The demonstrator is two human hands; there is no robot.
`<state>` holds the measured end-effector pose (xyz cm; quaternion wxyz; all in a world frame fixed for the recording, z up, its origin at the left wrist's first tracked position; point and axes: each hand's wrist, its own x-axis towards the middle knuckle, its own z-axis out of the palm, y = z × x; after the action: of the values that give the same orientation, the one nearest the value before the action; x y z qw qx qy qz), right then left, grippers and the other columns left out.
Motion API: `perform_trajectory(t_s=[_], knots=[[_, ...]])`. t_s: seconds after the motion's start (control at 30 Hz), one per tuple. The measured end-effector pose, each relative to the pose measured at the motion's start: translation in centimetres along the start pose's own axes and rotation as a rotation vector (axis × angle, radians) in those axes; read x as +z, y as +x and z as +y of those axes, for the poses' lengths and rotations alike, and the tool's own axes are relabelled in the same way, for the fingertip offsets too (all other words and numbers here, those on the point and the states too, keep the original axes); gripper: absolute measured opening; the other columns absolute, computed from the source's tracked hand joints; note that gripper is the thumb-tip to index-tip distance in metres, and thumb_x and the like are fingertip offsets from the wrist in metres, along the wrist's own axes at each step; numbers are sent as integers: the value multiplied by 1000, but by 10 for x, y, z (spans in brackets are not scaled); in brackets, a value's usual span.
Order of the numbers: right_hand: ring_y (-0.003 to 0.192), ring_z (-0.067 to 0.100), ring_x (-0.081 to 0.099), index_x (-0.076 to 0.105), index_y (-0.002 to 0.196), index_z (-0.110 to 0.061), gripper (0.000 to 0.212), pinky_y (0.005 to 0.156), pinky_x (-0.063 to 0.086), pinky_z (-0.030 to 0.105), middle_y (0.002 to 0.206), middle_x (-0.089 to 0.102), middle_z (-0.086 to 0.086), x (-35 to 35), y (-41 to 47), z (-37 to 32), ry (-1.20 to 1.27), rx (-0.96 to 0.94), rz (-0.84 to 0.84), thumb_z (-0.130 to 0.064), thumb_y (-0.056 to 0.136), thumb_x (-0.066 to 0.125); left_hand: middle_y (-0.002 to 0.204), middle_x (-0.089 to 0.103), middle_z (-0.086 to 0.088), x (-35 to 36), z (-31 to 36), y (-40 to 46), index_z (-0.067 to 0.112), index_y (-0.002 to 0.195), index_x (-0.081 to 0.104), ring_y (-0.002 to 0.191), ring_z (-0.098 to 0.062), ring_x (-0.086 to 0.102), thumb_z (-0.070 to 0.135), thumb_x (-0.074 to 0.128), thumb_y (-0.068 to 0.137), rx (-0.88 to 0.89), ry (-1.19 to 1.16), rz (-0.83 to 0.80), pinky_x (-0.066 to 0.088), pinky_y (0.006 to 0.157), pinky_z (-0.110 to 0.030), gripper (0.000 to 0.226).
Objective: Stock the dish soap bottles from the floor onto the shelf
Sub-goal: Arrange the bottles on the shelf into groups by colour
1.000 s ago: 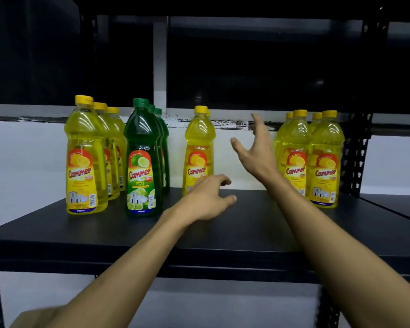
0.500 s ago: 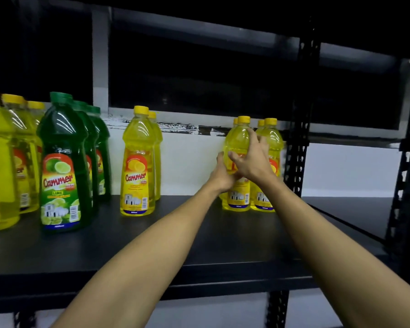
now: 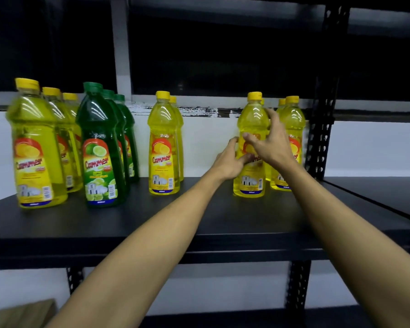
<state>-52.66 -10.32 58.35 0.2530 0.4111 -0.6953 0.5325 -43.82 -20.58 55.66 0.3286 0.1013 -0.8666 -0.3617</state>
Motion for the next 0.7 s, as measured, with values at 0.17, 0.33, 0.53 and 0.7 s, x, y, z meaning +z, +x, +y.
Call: perform_trajectory(t_s=[0.17, 0.33, 0.53, 0.7], knots=[[112, 15, 64, 29, 148, -26, 84, 97, 53, 45, 130, 60, -4, 13, -18, -19, 213, -8, -123, -49, 82, 75, 136, 59, -10, -32, -5, -34, 24, 151, 31, 124, -28, 56, 40, 59, 98, 33, 23, 17, 47, 102, -41, 62], [97, -2, 63, 33, 147, -18, 80, 86, 54, 25, 116, 59, -13, 37, -33, -54, 244, -91, -100, -42, 84, 76, 140, 56, -8, -69, -18, -69, 22, 152, 32, 126, -26, 55, 40, 57, 99, 57, 77, 86, 47, 100, -36, 61], [86, 1, 65, 36, 143, -23, 75, 76, 55, 25, 110, 65, -9, 74, -49, -98, 287, -119, -112, -44, 83, 77, 134, 61, -7, -119, -34, -99, 21, 151, 38, 122, -24, 58, 40, 62, 96, -16, 116, 196, 49, 97, -36, 63], [93, 13, 68, 35, 143, -26, 75, 83, 58, 34, 114, 65, -8, 105, -59, -130, 316, -135, -136, -46, 84, 76, 134, 62, -4, -151, -46, -120, 22, 151, 37, 121, -23, 60, 38, 60, 97, -46, 119, 237, 51, 100, -40, 61]])
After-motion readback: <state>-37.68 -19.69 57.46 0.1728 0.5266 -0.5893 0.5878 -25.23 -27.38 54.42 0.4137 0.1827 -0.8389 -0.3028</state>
